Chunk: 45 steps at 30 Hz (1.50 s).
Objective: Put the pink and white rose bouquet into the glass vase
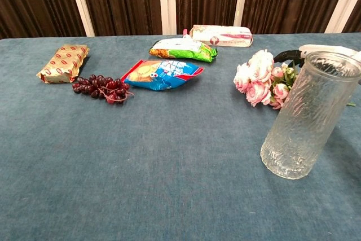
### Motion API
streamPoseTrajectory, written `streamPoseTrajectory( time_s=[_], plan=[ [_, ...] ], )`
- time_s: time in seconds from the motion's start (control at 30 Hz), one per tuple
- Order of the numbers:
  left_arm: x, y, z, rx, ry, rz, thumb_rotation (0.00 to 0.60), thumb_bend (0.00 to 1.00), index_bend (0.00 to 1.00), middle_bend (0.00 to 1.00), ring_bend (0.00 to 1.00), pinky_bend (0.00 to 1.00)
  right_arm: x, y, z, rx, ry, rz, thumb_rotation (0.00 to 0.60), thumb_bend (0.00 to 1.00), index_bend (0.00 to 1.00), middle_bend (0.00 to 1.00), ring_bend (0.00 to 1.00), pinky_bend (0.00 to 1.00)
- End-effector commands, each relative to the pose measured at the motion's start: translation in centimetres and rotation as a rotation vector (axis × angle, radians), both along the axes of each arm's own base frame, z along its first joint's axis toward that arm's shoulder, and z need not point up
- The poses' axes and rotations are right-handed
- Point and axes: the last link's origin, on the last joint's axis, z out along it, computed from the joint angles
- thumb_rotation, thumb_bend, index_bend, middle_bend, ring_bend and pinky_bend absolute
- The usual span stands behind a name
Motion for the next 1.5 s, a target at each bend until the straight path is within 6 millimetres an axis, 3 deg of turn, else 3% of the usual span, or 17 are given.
streamPoseTrajectory(
  time_s=[0.03, 0.43, 0.73, 1.0, 1.27, 1.5],
  plan=[
    [0.0, 0.0, 0.0, 0.000, 0.000, 0.001, 0.600, 0.19, 0.10, 0.00, 0.00, 0.00, 0.2, -0.5, -0.5, 0.000, 0.002, -0.006, 0.600, 0.09, 0.16, 0.12, 0.15, 0.00],
    [0.0, 0.0, -0.1, -0.006, -0.006, -0.001, 0.600, 0.19, 0.10, 0.00, 0.00, 0.00, 0.2, -1.0, -1.8, 0.021, -0.024, -0.032, 0.600, 0.09, 0.23, 0.18, 0.23, 0.00],
    [0.0, 0.0, 0.0, -0.001, -0.008, -0.003, 0.600, 0.19, 0.10, 0.00, 0.00, 0.00, 0.4, -1.0, -2.2, 0.040, -0.028, -0.022, 0.600, 0.10, 0.39, 0.39, 0.41, 0.00],
    [0.0, 0.0, 0.1, 0.004, -0.014, -0.004, 0.600, 0.19, 0.10, 0.00, 0.00, 0.00, 0.7, -1.0, -2.3, 0.011, -0.064, -0.014, 0.600, 0.20, 0.53, 0.48, 0.50, 0.04],
    [0.0, 0.0, 0.0, 0.001, -0.016, -0.004, 0.600, 0.19, 0.10, 0.00, 0.00, 0.00, 0.5, -1.5, -0.8, -0.010, -0.143, -0.031, 0.600, 0.22, 0.54, 0.49, 0.50, 0.04],
    [0.0, 0.0, 0.0, 0.002, -0.015, -0.003, 0.600, 0.19, 0.10, 0.00, 0.00, 0.00, 0.0, -2.8, 2.9, -0.084, -0.324, -0.101, 0.600, 0.22, 0.56, 0.50, 0.51, 0.04]
  ],
)
